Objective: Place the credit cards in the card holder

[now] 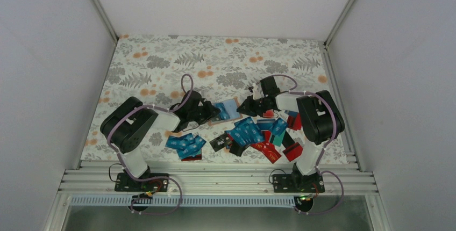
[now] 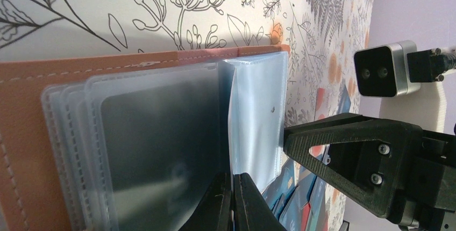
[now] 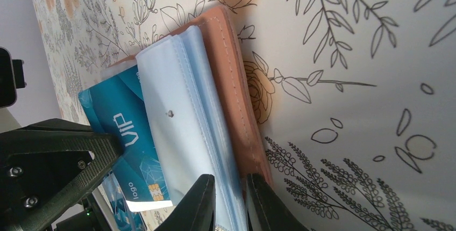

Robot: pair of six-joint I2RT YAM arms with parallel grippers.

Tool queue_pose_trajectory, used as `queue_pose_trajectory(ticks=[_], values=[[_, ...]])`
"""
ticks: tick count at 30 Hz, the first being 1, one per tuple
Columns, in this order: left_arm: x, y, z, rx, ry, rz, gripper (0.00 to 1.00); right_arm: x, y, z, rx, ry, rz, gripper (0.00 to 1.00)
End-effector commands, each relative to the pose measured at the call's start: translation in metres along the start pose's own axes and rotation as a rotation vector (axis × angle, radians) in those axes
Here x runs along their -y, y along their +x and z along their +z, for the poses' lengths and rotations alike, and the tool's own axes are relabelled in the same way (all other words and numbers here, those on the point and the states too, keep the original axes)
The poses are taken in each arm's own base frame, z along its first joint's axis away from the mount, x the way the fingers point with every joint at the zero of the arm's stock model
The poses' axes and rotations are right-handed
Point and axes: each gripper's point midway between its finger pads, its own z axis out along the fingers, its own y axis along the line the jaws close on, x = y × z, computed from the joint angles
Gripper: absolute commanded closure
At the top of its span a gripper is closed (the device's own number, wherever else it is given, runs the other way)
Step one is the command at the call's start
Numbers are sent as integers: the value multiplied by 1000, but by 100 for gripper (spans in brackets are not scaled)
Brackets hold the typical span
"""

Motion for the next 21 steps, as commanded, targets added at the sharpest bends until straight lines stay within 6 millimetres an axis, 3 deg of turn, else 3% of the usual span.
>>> queue_pose_trajectory(ticks=[1, 6, 15, 21], values=[[-4, 12, 3, -52, -5, -27, 98, 14, 14, 7, -38, 32, 22, 83], [-7, 18, -2, -69, -13, -74, 98, 16, 15, 8, -40, 35, 29, 83], [0, 0, -12, 16, -81, -58, 98, 29, 21, 11, -55, 85, 61, 86], [-9, 9, -7, -18, -111, -117, 98, 30, 22, 12, -64, 80, 62, 87]])
